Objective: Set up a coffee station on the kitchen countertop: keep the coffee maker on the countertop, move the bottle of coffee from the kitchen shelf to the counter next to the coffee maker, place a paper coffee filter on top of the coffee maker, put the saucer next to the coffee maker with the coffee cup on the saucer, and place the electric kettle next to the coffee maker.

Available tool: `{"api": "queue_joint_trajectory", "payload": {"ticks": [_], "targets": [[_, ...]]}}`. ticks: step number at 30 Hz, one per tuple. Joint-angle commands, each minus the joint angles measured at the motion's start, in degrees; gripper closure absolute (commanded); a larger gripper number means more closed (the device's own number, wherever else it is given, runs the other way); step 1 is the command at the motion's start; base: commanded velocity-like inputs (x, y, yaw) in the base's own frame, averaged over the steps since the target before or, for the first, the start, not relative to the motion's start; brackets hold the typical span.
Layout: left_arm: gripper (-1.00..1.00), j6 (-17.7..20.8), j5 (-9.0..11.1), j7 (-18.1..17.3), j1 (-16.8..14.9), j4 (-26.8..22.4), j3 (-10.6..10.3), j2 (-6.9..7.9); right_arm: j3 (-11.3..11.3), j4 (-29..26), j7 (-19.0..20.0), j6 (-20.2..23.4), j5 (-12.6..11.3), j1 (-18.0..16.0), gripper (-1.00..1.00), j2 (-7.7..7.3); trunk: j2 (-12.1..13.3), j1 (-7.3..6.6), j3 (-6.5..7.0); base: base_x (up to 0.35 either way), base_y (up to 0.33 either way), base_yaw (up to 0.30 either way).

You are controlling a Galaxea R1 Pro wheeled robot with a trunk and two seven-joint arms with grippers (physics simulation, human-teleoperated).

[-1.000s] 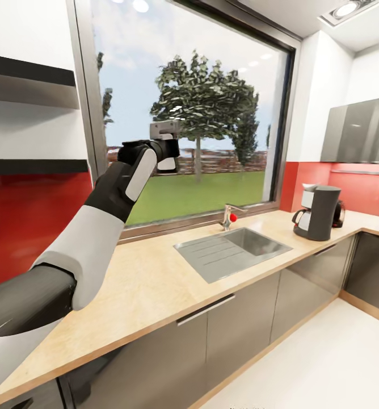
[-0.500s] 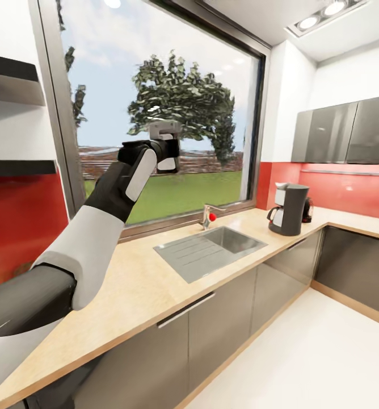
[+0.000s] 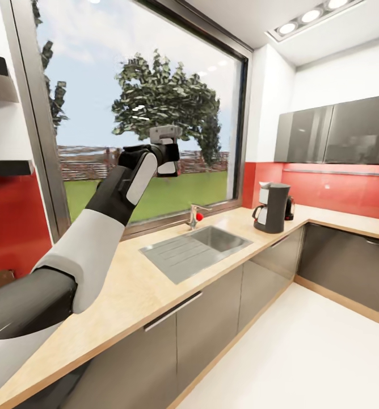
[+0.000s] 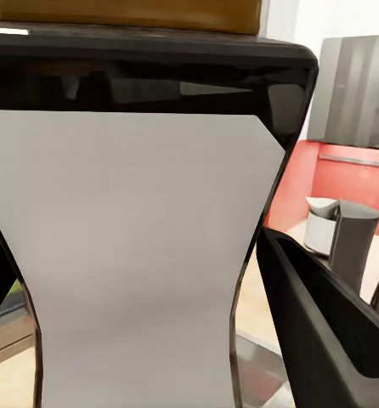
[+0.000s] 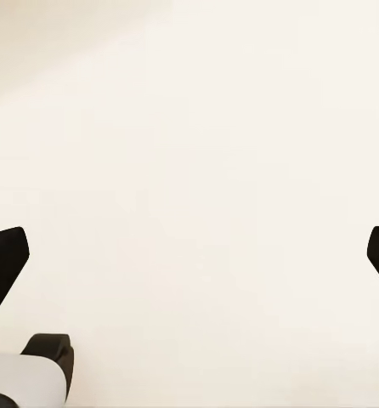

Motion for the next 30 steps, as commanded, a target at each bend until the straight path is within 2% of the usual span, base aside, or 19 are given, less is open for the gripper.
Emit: {"api": "queue_joint_trajectory", "payload": {"ticks": [1, 15, 26, 30], "targets": [[1.0, 0.19, 0.45, 0.43, -0.04, -0.05, -0.08, 0.0, 0.04, 0.05, 0.24, -0.17, -0.16, -0.05, -1.0, -0.02, -0.08, 0.02, -0.19, 0.115, -0.057, -0.008], [1.0, 0.19, 0.45, 0.43, -0.03, -0.05, -0.03, 0.0, 0.36, 0.08, 0.37, -0.15, 0.05, -0.05, -1.0, 0.01, -0.08, 0.02, -0.48, 0.229, -0.187, -0.019], [1.0, 0.12, 0.44, 0.38, -0.01, 1.68, -0.08, 0.0, 0.38, 0.06, 0.35, -0.16, 0.1, -0.05, -1.0, 0.03, -0.08, 0.02, -0.48, 0.026, -0.027, -0.161], [1.0, 0.11, 0.44, 0.38, 0.0, 2.15, -0.08, 0.0, 0.37, 0.05, 0.33, -0.16, 0.1, -0.05, -1.0, 0.04, -1.68, 0.9, -1.2, 0.001, -0.001, -0.021]]}}
